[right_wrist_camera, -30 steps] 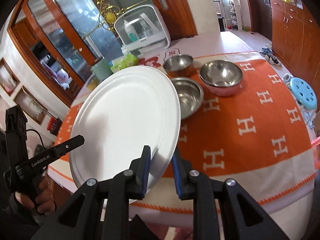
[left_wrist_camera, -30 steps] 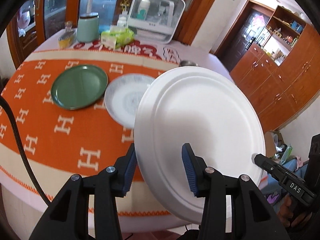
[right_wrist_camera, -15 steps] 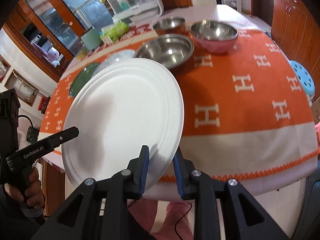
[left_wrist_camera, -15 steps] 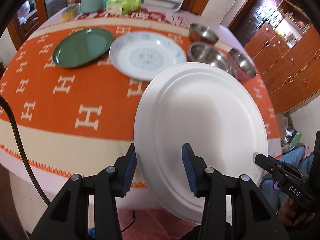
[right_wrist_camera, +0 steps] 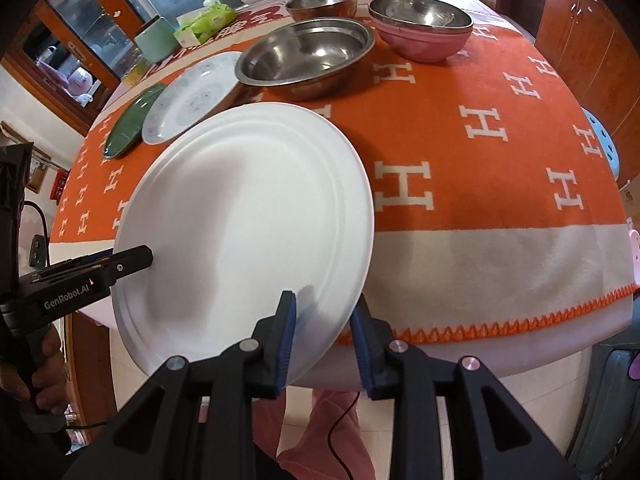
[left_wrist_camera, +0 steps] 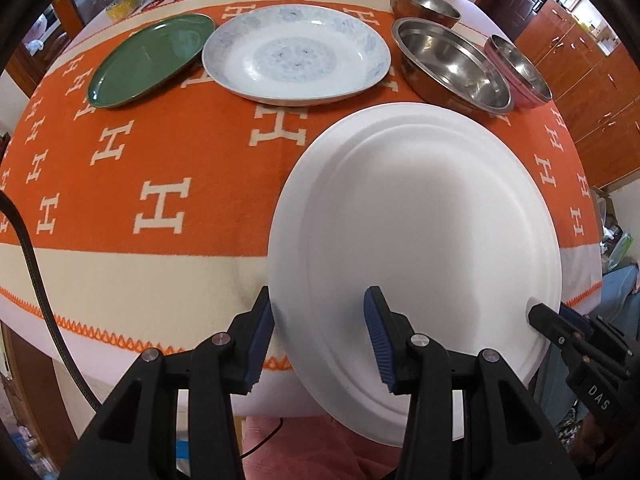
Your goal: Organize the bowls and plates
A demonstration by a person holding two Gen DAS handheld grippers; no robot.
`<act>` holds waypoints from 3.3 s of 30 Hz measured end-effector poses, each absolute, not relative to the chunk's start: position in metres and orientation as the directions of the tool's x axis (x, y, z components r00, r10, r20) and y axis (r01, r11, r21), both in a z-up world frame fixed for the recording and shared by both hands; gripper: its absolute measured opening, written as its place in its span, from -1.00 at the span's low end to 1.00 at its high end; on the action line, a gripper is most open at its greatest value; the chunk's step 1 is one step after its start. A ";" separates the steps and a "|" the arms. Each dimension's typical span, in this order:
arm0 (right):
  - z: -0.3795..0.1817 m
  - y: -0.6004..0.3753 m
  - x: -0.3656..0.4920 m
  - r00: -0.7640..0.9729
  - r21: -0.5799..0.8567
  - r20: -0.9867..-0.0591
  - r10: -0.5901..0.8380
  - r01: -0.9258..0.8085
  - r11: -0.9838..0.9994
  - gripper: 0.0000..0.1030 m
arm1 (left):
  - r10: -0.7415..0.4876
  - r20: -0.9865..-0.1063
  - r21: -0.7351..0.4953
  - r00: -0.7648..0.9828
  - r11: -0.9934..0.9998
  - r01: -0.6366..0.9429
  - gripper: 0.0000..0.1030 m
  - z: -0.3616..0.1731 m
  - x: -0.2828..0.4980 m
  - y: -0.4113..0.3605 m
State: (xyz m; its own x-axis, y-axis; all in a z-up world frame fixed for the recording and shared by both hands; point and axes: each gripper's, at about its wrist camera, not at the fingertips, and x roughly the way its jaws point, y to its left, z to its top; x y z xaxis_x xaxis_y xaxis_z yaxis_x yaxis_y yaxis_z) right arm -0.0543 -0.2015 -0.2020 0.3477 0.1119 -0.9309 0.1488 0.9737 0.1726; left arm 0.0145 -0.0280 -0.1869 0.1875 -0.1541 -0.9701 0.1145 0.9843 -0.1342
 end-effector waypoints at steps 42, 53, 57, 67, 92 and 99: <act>-0.151 -0.189 -0.032 0.544 0.192 -0.832 0.110 0.097 0.976 0.01 | -0.203 -0.875 -0.229 0.439 0.973 -0.006 0.26 -0.123 -0.005 0.015; -0.148 -0.154 -0.006 0.563 0.251 -0.812 0.153 0.100 0.963 0.01 | -0.237 -0.832 -0.240 0.502 0.969 0.059 0.46 -0.105 0.016 0.047; -0.148 -0.136 0.002 0.573 0.273 -0.803 0.165 0.107 0.956 0.01 | -0.254 -0.825 -0.236 0.504 0.967 0.099 0.47 -0.101 0.029 0.061; -0.150 -0.100 0.026 0.597 0.327 -0.783 0.177 0.153 0.932 0.01 | -0.240 -0.841 -0.183 0.484 0.970 0.161 0.50 -0.095 0.070 0.101; -0.197 -0.075 0.063 0.653 0.461 -0.755 0.059 0.465 0.755 0.01 | -0.306 -0.881 -0.033 0.360 0.800 0.598 0.54 -0.096 0.211 0.080; -0.204 -0.078 0.073 0.653 0.425 -0.757 -0.014 0.509 0.749 0.01 | -0.305 -0.897 -0.002 0.319 0.725 0.689 0.54 -0.112 0.247 0.054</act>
State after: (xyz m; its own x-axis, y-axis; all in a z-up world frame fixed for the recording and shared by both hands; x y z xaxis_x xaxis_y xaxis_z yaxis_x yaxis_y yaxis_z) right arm 0.0725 -0.0779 -0.2035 0.6534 -0.0142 -0.7569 0.5086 0.7489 0.4249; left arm 0.2467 0.0542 -0.1119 0.3187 -0.3049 -0.8975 0.6888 0.7249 -0.0017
